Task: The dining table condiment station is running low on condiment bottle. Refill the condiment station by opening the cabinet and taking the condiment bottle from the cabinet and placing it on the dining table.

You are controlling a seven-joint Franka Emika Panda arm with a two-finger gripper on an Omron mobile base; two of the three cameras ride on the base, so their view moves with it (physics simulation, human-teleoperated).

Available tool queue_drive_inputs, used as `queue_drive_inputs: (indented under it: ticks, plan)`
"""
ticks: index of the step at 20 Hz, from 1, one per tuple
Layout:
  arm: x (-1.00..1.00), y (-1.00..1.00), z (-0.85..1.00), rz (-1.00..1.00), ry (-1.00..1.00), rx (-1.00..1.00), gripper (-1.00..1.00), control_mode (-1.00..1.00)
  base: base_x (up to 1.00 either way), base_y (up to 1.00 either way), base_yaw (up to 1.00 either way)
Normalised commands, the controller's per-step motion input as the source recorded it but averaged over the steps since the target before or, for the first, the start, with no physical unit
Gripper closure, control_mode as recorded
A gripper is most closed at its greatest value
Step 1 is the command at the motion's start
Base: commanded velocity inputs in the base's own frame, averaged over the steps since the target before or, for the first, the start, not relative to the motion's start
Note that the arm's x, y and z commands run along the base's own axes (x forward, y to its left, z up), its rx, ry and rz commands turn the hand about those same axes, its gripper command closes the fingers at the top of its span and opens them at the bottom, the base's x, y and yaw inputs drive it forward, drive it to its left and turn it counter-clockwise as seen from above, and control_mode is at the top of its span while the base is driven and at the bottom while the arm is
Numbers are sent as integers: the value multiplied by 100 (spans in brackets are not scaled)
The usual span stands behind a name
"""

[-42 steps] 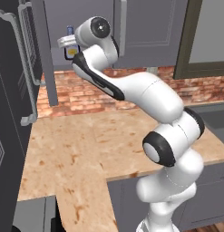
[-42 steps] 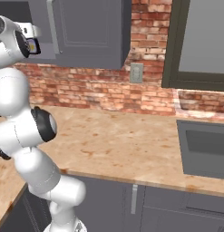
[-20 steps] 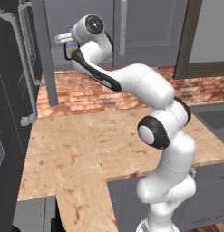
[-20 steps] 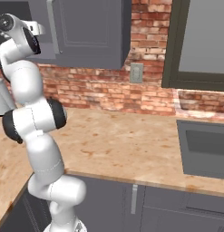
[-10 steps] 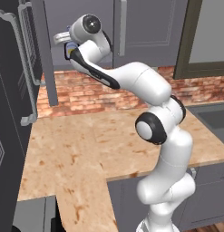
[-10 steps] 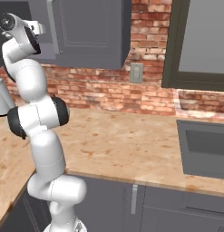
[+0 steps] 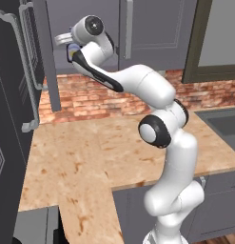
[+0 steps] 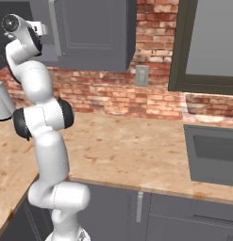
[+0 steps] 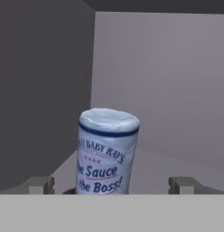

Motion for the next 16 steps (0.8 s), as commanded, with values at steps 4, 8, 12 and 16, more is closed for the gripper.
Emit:
queue_drive_inputs:
  ticks: [4, 8, 12, 16]
  plan:
    - [20, 9, 0, 0, 0, 0, 100, -100, 0, 0, 0]
    - [8, 4, 0, -1, 0, 0, 100, -100, 0, 0, 0]
    - [-2, 0, -2, -6, 0, 0, 100, -100, 0, 0, 0]
    - [-8, 0, -8, -7, 0, 0, 100, -100, 0, 0, 0]
